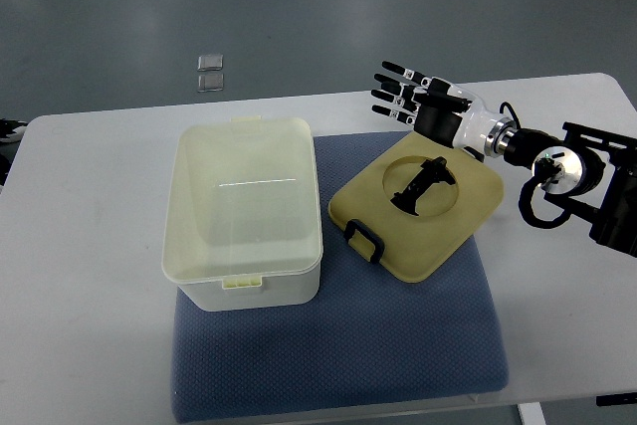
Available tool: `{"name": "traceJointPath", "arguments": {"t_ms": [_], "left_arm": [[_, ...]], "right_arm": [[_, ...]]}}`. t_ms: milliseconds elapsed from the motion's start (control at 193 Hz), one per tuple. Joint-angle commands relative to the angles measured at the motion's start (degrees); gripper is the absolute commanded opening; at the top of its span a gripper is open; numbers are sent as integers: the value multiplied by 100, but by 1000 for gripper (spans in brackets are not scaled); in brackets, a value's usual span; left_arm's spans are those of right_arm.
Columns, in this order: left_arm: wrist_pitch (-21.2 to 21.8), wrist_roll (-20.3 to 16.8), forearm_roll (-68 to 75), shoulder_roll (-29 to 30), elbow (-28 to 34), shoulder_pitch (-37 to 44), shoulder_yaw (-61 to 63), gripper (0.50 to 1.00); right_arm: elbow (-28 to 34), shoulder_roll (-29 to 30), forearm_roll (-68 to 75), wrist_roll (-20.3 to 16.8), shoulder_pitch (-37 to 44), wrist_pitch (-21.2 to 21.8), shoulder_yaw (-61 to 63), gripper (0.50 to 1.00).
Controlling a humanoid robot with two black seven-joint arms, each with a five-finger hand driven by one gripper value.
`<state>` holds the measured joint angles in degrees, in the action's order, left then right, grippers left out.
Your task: Open white storage box with right hand
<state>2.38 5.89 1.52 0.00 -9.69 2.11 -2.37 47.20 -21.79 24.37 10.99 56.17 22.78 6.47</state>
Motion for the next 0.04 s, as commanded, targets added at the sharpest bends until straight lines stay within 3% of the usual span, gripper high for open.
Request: {"name": "traceJointPath", "arguments": {"t_ms": [0, 36], "left_arm": [[-1, 0, -3, 0, -6, 0, 0, 1000], [-1, 0, -3, 0, 2, 0, 0, 1000]], "right_arm": [[9, -10, -46, 0, -1, 16, 4, 930], [9, -10, -46, 0, -1, 16, 4, 930]]}}
